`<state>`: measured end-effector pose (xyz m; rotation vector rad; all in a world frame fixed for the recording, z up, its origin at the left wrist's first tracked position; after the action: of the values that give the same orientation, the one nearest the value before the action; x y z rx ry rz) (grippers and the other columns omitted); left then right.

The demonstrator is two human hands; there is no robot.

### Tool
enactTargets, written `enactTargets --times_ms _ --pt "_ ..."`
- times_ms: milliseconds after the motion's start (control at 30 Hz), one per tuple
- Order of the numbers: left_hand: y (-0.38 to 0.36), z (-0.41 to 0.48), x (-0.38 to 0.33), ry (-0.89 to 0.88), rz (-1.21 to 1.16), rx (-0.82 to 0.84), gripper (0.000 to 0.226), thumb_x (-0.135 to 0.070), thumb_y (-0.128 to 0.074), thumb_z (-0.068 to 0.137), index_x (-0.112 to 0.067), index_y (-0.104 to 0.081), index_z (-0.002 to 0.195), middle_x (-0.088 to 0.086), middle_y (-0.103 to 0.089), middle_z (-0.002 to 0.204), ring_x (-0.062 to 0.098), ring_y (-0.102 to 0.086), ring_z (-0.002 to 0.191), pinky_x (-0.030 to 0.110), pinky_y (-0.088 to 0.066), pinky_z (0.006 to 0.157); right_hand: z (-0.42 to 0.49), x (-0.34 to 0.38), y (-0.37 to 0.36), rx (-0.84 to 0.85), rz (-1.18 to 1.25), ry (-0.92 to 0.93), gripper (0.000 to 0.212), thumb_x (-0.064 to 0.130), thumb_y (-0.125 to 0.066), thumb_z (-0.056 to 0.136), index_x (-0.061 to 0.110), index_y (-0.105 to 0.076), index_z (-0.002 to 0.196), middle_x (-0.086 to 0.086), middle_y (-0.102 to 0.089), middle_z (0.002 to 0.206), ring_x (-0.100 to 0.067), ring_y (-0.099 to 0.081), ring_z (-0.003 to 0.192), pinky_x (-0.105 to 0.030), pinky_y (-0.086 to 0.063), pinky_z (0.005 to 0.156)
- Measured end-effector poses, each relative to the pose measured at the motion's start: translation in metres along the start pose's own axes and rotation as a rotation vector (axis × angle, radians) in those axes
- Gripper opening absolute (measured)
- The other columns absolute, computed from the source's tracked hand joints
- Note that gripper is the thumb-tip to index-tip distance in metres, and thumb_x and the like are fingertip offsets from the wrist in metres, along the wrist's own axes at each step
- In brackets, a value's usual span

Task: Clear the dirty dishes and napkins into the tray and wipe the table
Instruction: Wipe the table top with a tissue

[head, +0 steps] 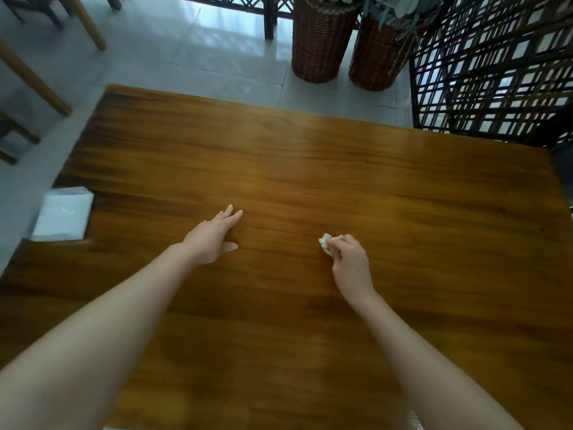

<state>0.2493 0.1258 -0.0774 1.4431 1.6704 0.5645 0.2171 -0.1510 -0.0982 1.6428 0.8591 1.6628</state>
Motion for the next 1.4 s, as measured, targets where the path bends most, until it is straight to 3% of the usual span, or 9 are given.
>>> enactTargets --times_ms 367,467,700,833,1167,1400 --pt "-0.007 -0.048 0.057 0.079 -0.052 -0.116 0.069 -0.008 -0.047 0.099 -0.032 -0.011 0.154 -0.004 -0.002 0.162 0.022 -0.016 0.147 0.039 -0.029 0.114 -0.046 0.102 -0.071 0.296 -0.044 0.237 0.033 -0.013 -0.05 0.085 0.009 -0.069 0.101 -0.002 -0.057 0.09 -0.016 -0.052 0.085 -0.03 -0.049 0.076" --pt "-0.012 -0.063 0.078 0.111 -0.092 -0.134 0.067 -0.01 -0.047 0.1 -0.032 -0.013 0.153 -0.004 -0.004 0.162 0.024 -0.018 0.147 0.041 -0.031 0.114 -0.051 0.125 -0.083 0.35 -0.041 0.307 0.036 -0.013 -0.048 0.086 0.007 -0.068 0.107 -0.004 -0.056 0.093 -0.018 -0.051 0.087 -0.026 -0.045 0.075" --pt "-0.028 -0.093 0.108 0.175 -0.137 -0.134 0.065 -0.018 -0.049 0.099 -0.03 -0.014 0.153 -0.006 -0.007 0.161 0.021 -0.02 0.146 0.042 -0.033 0.114 -0.087 0.133 -0.088 0.481 -0.136 0.476 0.039 -0.015 -0.048 0.086 0.001 -0.06 0.119 -0.011 -0.055 0.103 -0.022 -0.047 0.089 -0.024 -0.032 0.075" --pt "-0.039 -0.106 0.12 0.191 -0.15 -0.121 0.064 -0.019 -0.048 0.1 -0.029 -0.015 0.154 -0.004 -0.007 0.161 0.022 -0.02 0.146 0.042 -0.033 0.114 -0.115 0.127 -0.087 0.554 -0.162 0.529 0.04 -0.012 -0.048 0.088 0.003 -0.056 0.124 -0.009 -0.054 0.11 -0.021 -0.046 0.093 -0.028 -0.037 0.082" --pt "-0.048 -0.125 0.134 0.211 -0.184 -0.178 0.062 -0.015 -0.045 0.101 -0.027 -0.014 0.154 -0.003 -0.009 0.161 0.019 -0.018 0.147 0.039 -0.028 0.116 -0.078 0.14 -0.093 0.497 -0.181 0.46 0.043 -0.022 -0.046 0.081 0.002 -0.064 0.113 -0.008 -0.055 0.101 -0.022 -0.048 0.09 -0.03 -0.042 0.079" --pt "-0.055 -0.134 0.138 0.246 -0.222 -0.197 0.06 -0.016 -0.044 0.101 -0.028 -0.017 0.154 -0.004 -0.01 0.161 0.023 -0.024 0.145 0.04 -0.034 0.113 -0.077 0.144 -0.097 0.445 -0.156 0.409 0.042 -0.02 -0.049 0.081 0.002 -0.065 0.113 -0.007 -0.056 0.101 -0.02 -0.048 0.089 -0.025 -0.039 0.075"
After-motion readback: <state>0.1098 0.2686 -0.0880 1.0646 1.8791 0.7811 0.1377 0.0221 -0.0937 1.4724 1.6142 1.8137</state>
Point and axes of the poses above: each hand's wrist, its own z-axis towards the middle knuckle, its own y-axis out of the back of the hand, x = y × z, the point moved 4 cm from there along z, towards the middle knuckle
